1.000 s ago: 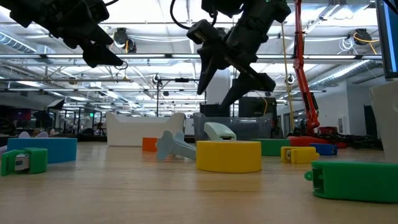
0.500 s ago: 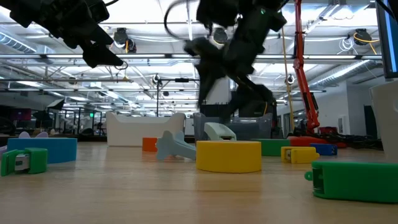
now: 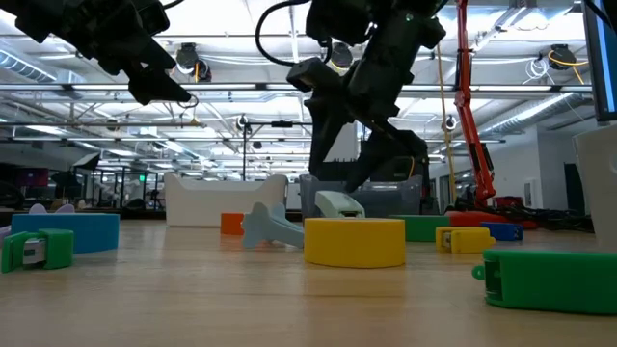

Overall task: Pick and place Stapler, Stapler remover, tape
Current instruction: Put the light green stapler into the black bin

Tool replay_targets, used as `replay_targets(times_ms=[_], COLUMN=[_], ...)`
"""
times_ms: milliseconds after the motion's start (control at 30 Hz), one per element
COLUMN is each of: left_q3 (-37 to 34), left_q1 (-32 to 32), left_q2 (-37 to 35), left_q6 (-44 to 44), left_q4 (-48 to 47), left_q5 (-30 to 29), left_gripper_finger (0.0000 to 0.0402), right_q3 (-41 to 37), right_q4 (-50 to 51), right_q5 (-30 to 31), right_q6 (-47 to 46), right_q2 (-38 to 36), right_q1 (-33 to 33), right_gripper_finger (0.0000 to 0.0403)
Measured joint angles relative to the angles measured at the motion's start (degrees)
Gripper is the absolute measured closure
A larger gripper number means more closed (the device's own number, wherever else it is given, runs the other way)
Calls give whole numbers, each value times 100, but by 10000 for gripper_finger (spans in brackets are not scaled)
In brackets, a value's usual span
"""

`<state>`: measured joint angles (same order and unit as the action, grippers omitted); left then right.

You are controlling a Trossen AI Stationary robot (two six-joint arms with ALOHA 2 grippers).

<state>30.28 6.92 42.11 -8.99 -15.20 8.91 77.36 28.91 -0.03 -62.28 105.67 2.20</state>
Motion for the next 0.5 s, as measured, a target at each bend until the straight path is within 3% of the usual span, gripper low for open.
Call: replay_targets(times_ms=[500], left_q3=[0], left_q1=[2], left_q2=[0], left_q6=[2], left_q4=[2], left_q5=[0], left_gripper_finger=[69], right_q3=[-20], right_q4=[-62], right_q5=[-2], right_q6=[24], right_q2=[349], right_q1=[0], right_gripper_finger=[151])
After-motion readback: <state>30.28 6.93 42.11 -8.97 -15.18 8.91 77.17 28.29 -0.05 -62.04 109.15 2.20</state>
